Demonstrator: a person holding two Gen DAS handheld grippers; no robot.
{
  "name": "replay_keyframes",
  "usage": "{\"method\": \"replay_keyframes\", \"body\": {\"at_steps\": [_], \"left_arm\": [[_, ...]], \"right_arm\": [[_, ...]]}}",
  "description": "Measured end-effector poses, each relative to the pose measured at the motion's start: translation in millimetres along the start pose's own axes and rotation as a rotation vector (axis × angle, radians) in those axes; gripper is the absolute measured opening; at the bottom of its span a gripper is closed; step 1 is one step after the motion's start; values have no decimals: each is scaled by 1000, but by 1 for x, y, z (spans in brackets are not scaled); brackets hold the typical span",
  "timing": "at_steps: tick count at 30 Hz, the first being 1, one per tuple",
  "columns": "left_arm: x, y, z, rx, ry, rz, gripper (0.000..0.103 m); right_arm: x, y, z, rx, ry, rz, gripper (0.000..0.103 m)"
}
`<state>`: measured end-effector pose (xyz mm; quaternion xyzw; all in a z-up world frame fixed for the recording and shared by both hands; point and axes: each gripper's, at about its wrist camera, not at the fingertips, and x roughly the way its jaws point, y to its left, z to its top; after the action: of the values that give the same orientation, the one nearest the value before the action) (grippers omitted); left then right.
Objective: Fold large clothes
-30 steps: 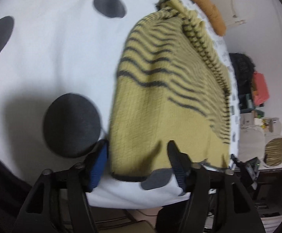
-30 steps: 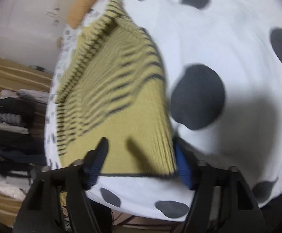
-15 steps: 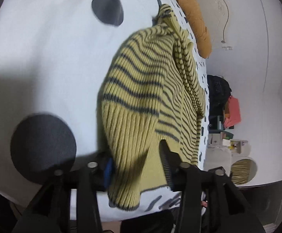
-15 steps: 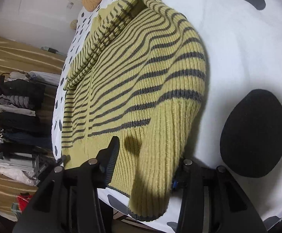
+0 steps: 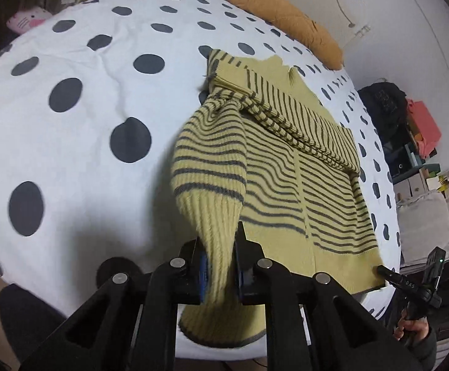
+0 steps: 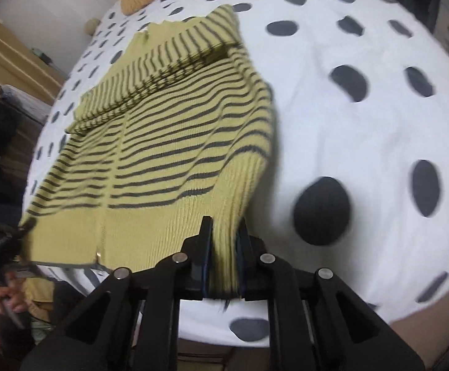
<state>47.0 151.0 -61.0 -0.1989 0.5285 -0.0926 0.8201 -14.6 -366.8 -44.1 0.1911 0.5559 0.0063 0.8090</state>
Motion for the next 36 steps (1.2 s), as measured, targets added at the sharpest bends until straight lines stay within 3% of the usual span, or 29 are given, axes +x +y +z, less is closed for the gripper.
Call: {"method": "replay_keyframes", "body": {"at_steps": [1, 3, 5, 7, 8, 11, 12, 15, 17, 19, 20, 21, 23, 27, 31, 35, 36], "left_arm": [[5, 5, -2, 7, 18, 25, 13], [43, 14, -16, 61, 113, 176, 13], [79, 35, -32, 55, 178, 254, 13], [73, 50, -38, -23, 137, 207, 16], [62, 49, -35, -31, 118, 223, 16], [32, 53, -31, 5, 50, 406, 13], [24, 61, -31, -10, 47, 434, 9], [11, 86, -29, -120, 77, 324, 9], [8, 82, -34, -148, 94, 174, 10], [14, 67, -47, -171, 120, 37, 18], [19, 57, -54, -187, 134, -26, 28], [22, 51, -62, -201, 140, -64, 40], [36, 41, -76, -229, 150, -109, 49], [65, 27, -89, -253, 191, -177, 49], [90, 19, -79, -297, 135, -212, 50], [90, 26, -65, -334, 61, -259, 48], [88, 27, -61, -321, 46, -262, 35]], "right_arm": [[-2, -3, -1, -8, 7, -8, 14], [11, -20, -4, 12, 61, -79, 14], [33, -44, -13, 73, 119, -47, 14], [39, -55, -21, 120, 141, -32, 14], [36, -57, -26, 133, 132, -22, 14], [26, -53, -29, 109, 114, -11, 14], [23, -49, -27, 94, 106, -7, 15], [18, -31, -18, 54, 69, 51, 15], [21, -18, -12, 30, 85, 67, 21], [28, -14, -13, 60, 121, 115, 59], [30, -17, -16, 97, 125, 138, 65], [32, -26, -25, 153, 117, 152, 66], [38, -44, -42, 239, 124, 215, 66], [57, -70, -70, 405, 124, 347, 66], [77, -69, -66, 432, 34, 429, 68], [76, -68, -55, 450, -71, 521, 67], [74, -67, -52, 437, -98, 534, 64]]}}
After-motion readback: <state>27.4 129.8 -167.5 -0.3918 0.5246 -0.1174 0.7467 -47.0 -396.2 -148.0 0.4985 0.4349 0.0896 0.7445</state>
